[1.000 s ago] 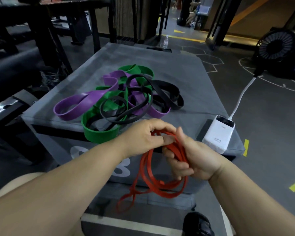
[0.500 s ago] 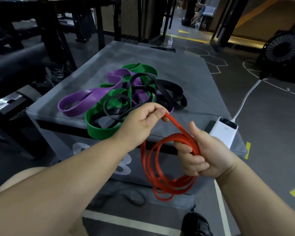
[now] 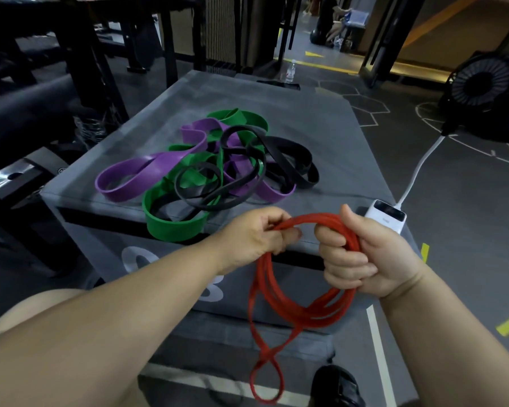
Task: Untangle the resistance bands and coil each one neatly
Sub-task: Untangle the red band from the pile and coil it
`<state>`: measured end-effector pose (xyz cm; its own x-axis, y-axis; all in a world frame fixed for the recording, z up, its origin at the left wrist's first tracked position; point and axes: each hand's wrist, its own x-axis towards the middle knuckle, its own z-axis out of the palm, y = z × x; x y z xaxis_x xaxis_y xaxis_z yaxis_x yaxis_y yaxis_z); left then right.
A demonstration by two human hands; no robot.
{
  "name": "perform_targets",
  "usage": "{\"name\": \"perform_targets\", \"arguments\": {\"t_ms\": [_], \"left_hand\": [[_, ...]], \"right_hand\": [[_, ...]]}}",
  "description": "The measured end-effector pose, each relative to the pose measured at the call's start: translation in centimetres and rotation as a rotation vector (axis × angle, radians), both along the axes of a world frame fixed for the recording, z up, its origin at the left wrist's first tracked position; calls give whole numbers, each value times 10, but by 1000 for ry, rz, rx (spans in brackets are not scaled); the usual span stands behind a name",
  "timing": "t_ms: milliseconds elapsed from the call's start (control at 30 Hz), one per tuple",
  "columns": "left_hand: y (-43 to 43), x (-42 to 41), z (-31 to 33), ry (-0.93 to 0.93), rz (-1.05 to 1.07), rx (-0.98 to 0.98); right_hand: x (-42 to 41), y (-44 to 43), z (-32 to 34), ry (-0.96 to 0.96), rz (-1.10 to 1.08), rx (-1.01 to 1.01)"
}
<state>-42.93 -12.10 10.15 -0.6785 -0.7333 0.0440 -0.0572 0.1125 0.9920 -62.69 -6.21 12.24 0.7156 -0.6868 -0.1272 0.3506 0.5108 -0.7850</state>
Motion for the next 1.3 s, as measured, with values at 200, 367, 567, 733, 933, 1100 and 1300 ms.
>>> {"name": "perform_targets", "arguments": {"t_ms": [200,367,567,733,933,1100,1300], "left_hand": [[-10,7,7,216,75,206],[-12,8,-6,115,-62,247],[-13,6,-9,87,-14,116],[-13,8,-5,60,-55,173],[-8,8,-2,37,-4,212],[-8,6,1,111,63,265],[-13,12,-3,183,-70,312]], "right_hand": [[-7,5,5,214,-145,-52],[-3,3,4,92,-297,-139],[-11,-5,1,-185,-161,-75],[-15,-2,5,-223,-137,-97],[-19,1,7,-165,-59,-112],[-22,1,6,-127,-20,-110],[-24,3,9,-68,44,-133]]}}
